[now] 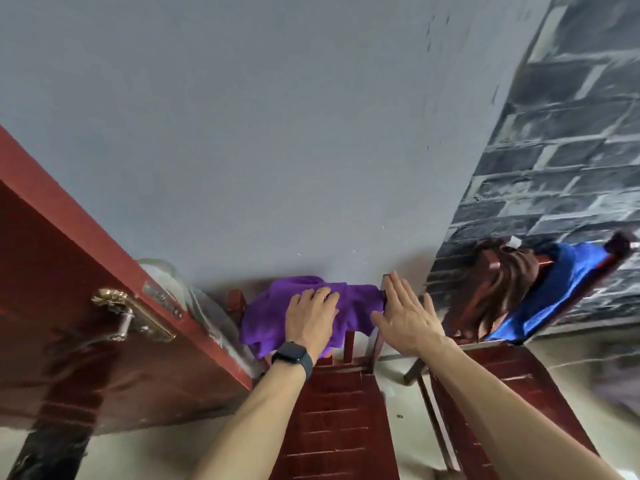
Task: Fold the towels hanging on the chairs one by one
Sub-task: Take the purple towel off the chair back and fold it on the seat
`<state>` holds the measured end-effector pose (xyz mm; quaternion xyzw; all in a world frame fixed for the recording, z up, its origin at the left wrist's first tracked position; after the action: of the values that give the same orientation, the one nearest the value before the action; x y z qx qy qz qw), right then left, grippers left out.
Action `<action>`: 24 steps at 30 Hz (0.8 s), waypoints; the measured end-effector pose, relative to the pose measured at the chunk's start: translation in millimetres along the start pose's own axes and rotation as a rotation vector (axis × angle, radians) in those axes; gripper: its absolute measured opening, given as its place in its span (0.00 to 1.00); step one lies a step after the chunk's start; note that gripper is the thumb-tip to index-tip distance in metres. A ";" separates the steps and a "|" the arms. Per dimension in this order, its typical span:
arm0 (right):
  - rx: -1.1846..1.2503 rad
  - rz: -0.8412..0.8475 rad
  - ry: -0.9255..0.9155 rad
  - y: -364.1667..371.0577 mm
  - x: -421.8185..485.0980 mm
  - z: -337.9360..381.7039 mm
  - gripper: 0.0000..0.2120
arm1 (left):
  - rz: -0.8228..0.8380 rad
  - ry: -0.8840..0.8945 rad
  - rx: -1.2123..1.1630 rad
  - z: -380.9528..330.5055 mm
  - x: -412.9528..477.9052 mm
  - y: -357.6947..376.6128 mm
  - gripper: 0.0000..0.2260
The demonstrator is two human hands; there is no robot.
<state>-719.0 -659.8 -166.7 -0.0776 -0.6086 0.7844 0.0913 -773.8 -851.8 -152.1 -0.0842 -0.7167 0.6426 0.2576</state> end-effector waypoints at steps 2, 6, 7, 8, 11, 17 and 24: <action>0.016 0.026 0.012 -2.8 0.4 2.5 0.39 | -0.089 0.012 -0.019 2.6 4.1 -5.9 0.11; 0.022 0.043 0.025 -6.2 -2.1 6.5 0.41 | -0.150 -0.303 -0.281 23.1 6.3 -44.7 0.13; 0.031 0.045 0.025 -8.6 -2.5 6.8 0.42 | -0.203 -0.364 -0.348 30.0 6.4 -58.1 0.12; 0.045 0.050 0.024 -12.1 -3.5 7.0 0.43 | -0.249 -0.423 -0.435 38.4 7.1 -71.7 0.12; 0.077 0.077 0.014 -22.0 -4.5 6.9 0.44 | -0.402 -0.593 -0.765 64.6 14.3 -121.8 0.10; 0.206 0.084 0.081 -53.0 -14.1 18.9 0.48 | -0.686 -0.617 -0.927 77.4 18.8 -239.1 0.08; 0.948 -0.143 0.090 -107.7 -86.3 62.4 0.45 | -0.601 -0.531 -1.135 34.4 -21.7 -325.9 0.05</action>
<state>-644.4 -712.9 -45.9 -0.0194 -0.1830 0.9630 0.1968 -703.1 -944.0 155.1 0.1561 -0.9729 0.0680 0.1564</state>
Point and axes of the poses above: each hand's wrist, its own x-axis towards the middle knuckle, its own y-axis out of the palm, z = x × y, the point moved 3 cm from there along x, towards the middle knuckle, and after that the axes turned 15 degrees about -z, right-handed, at the moved point
